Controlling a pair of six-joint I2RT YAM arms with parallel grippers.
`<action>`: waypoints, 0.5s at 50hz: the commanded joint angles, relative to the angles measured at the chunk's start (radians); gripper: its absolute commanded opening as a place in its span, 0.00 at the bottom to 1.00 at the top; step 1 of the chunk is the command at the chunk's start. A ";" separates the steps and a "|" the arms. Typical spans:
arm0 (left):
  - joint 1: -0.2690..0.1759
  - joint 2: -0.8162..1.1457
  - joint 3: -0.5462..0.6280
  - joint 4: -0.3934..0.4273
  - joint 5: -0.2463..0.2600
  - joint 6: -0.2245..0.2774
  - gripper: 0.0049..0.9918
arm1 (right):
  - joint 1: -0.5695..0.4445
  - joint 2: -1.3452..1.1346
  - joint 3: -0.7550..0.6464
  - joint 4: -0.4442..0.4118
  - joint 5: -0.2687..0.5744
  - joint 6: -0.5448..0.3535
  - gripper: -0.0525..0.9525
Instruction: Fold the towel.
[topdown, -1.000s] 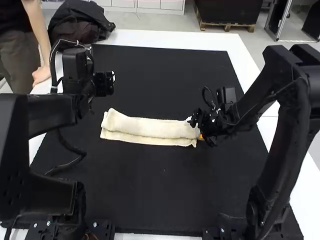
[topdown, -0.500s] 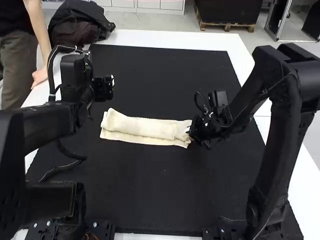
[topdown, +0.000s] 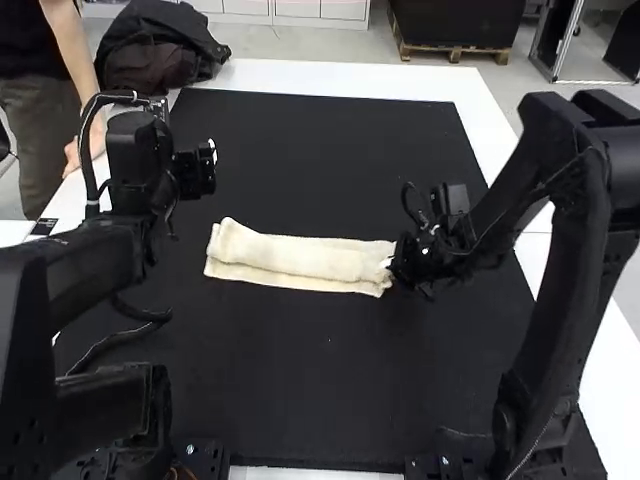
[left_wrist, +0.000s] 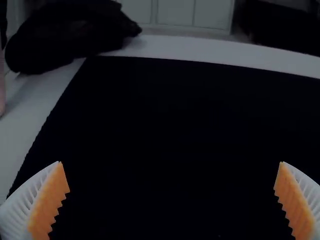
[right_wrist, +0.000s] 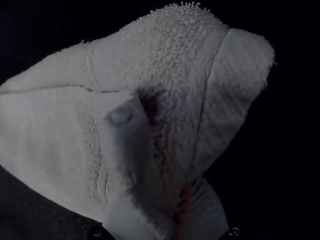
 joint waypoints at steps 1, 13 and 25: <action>0.019 -0.034 -0.003 0.026 -0.009 -0.009 0.97 | -0.090 -0.063 -0.002 -0.012 0.017 -0.072 0.05; 0.033 -0.057 -0.019 0.045 -0.006 -0.014 0.98 | -0.226 -0.118 -0.008 -0.101 0.018 -0.192 0.05; 0.033 -0.087 -0.035 0.051 -0.009 -0.015 0.98 | -0.377 -0.136 -0.029 -0.148 0.020 -0.310 0.05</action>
